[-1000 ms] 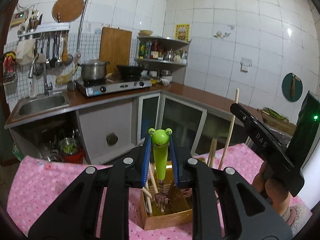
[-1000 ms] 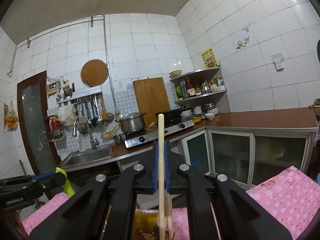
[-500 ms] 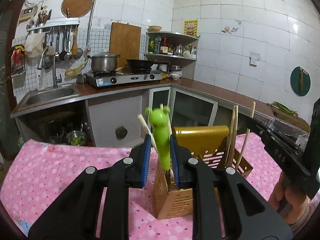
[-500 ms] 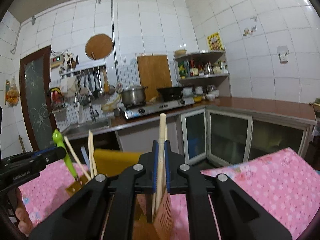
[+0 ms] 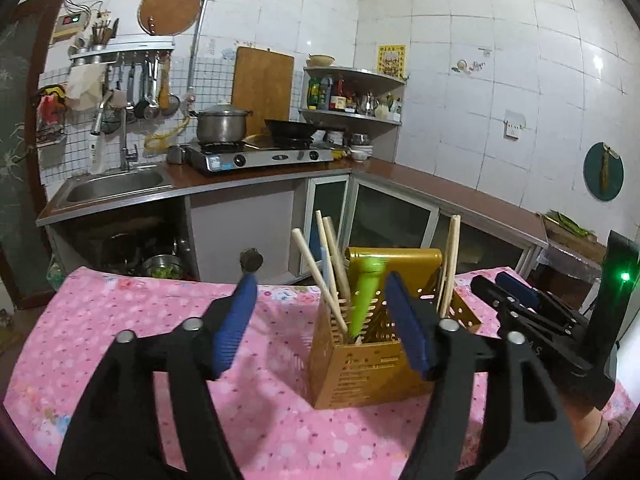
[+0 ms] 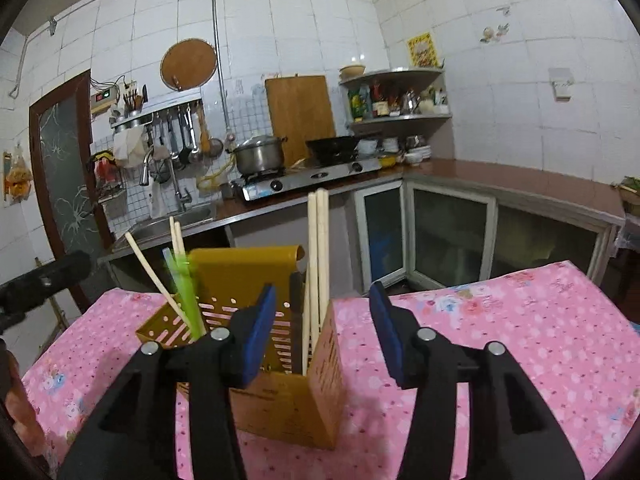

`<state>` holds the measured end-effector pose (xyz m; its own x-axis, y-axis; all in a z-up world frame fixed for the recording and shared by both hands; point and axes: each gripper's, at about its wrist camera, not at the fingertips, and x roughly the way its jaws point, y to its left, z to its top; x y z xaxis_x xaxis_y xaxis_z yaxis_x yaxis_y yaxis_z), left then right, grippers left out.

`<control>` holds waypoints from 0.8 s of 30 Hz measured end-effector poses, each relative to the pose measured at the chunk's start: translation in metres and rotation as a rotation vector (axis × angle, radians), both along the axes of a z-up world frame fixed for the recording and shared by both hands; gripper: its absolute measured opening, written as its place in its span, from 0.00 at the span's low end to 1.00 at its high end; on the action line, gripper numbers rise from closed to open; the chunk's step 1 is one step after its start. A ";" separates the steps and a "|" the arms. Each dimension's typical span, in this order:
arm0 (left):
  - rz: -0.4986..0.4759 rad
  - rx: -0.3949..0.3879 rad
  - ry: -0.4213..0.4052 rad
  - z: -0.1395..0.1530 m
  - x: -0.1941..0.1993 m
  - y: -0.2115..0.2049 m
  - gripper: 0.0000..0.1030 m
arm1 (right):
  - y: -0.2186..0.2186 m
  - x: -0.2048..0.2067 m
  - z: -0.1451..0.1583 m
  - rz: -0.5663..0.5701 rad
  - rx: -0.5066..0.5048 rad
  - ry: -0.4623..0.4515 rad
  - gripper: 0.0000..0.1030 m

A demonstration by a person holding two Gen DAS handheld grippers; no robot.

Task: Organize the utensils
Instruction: 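Open both tools and withdraw them from the yellow holder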

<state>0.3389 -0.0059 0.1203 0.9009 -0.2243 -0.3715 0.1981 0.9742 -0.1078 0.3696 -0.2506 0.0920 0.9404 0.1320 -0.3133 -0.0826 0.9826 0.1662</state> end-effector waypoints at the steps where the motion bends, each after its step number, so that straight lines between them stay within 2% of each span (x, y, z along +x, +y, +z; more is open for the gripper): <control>1: 0.003 -0.002 -0.001 0.003 -0.007 0.003 0.69 | -0.001 -0.006 0.003 -0.002 0.001 0.002 0.47; 3: 0.010 -0.003 -0.010 0.010 -0.023 0.009 0.76 | -0.003 -0.020 0.008 -0.003 0.000 0.001 0.49; 5: 0.020 0.000 -0.025 0.015 -0.038 0.013 0.88 | -0.003 -0.035 0.014 -0.006 -0.008 -0.005 0.53; 7: 0.026 0.005 -0.046 0.019 -0.058 0.016 0.94 | -0.004 -0.057 0.020 -0.016 -0.015 -0.016 0.62; 13: 0.028 0.001 -0.068 0.016 -0.110 0.021 0.95 | 0.003 -0.122 0.030 -0.019 -0.056 -0.043 0.81; 16: 0.051 -0.004 -0.074 0.007 -0.131 0.025 0.95 | 0.006 -0.154 0.025 -0.014 -0.063 -0.047 0.87; 24: 0.156 0.013 -0.083 -0.026 -0.174 0.032 0.95 | 0.015 -0.218 -0.003 -0.019 -0.089 -0.034 0.96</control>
<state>0.1652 0.0260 0.0945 0.9522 -0.0746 -0.2962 0.0518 0.9951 -0.0841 0.1519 -0.2353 0.0894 0.9527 0.0868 -0.2911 -0.0675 0.9948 0.0757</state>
